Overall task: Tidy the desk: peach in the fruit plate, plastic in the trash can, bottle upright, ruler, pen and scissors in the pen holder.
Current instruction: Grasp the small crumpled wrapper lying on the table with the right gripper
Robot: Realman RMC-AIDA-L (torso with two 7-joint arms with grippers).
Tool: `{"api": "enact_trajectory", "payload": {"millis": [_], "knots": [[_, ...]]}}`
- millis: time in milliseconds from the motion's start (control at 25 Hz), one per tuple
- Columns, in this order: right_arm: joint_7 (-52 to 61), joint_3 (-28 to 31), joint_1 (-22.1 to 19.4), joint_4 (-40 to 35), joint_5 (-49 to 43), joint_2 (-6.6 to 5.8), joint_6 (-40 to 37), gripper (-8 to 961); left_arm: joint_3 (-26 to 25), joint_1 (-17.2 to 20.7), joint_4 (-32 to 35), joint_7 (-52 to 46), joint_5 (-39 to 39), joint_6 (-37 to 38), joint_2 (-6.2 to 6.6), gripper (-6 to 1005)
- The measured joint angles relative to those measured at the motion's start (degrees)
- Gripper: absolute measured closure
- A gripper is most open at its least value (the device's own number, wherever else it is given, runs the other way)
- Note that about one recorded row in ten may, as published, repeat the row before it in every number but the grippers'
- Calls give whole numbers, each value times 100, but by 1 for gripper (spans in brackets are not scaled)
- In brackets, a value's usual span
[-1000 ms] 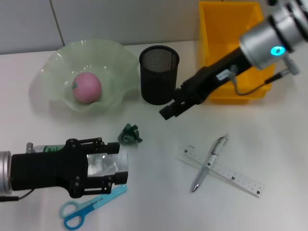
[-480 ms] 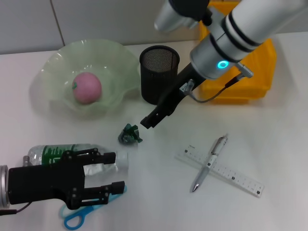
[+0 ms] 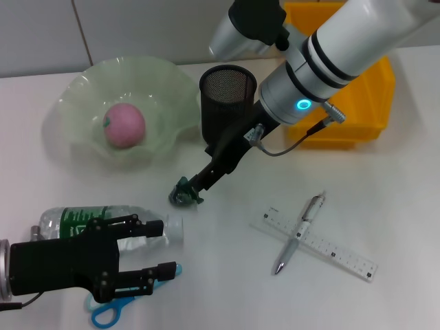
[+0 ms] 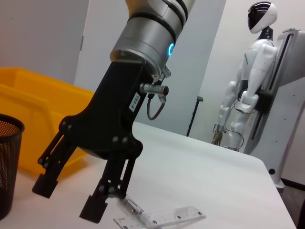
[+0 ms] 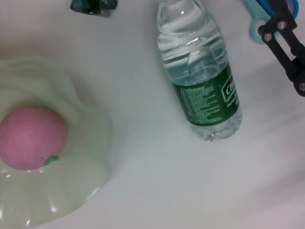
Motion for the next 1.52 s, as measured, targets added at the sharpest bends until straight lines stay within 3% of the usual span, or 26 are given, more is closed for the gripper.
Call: {"api": "enact_trajectory", "payload": {"millis": [1520], "knots": [[-301,-298,292,1051,428,29,944,146,0,-61,23,2,-2,39,25,271]]}}
